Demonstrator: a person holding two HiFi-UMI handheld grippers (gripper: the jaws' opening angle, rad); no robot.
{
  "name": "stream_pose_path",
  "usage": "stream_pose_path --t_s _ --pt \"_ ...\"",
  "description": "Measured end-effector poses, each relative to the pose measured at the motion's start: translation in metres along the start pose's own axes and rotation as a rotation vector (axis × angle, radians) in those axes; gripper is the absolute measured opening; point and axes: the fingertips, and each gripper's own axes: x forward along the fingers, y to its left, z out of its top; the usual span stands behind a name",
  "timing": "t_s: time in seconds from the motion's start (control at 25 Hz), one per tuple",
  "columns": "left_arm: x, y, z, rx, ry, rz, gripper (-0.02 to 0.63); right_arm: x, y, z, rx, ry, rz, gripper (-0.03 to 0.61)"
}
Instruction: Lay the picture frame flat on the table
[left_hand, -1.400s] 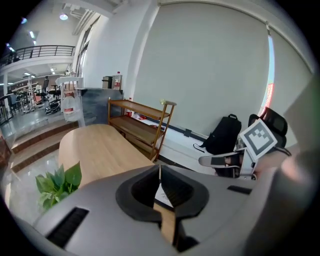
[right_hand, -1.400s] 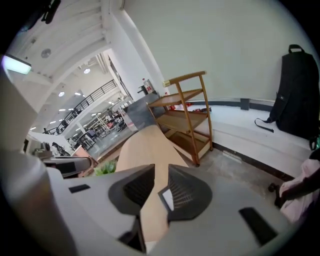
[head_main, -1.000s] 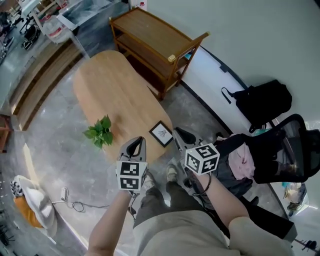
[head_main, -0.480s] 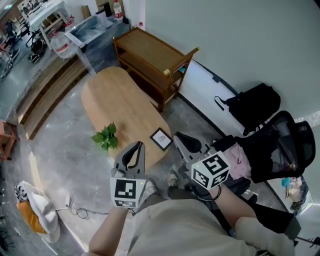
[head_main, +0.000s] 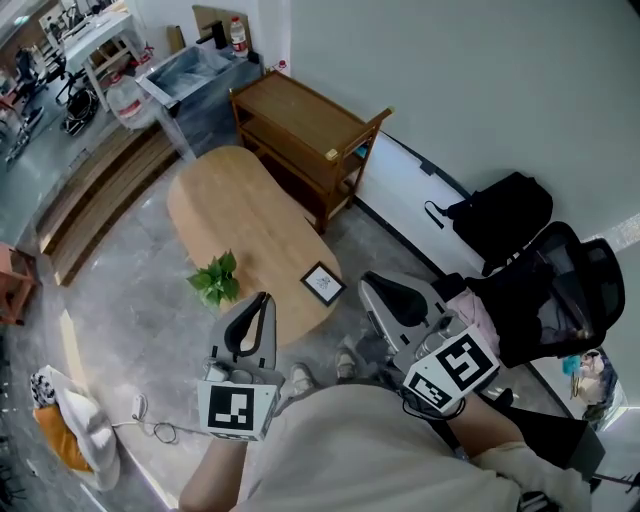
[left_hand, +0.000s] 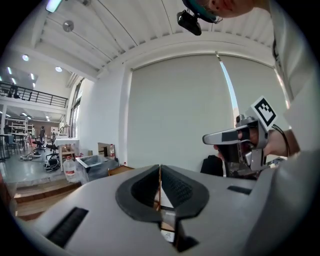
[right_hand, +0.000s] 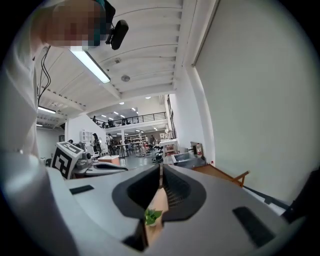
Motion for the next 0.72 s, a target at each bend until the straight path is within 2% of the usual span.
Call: stream_pose_path --t_s 0.28,0.52,0.72 --pt "-0.019 0.005 0.024 0.009 -0.053 0.018 0.014 -0.017 0.010 0.036 0.057 -0.087 0.020 0.003" --pt "-0.023 0.003 0.034 0.042 -0.072 0.020 0.012 -0.024 0.005 0.051 0.021 -0.127 -0.003 -0.003" --pt "-0.025 0.000 0.038 0.063 -0.077 0.021 0.014 -0.024 0.005 0.047 0.012 -0.122 -0.013 -0.003"
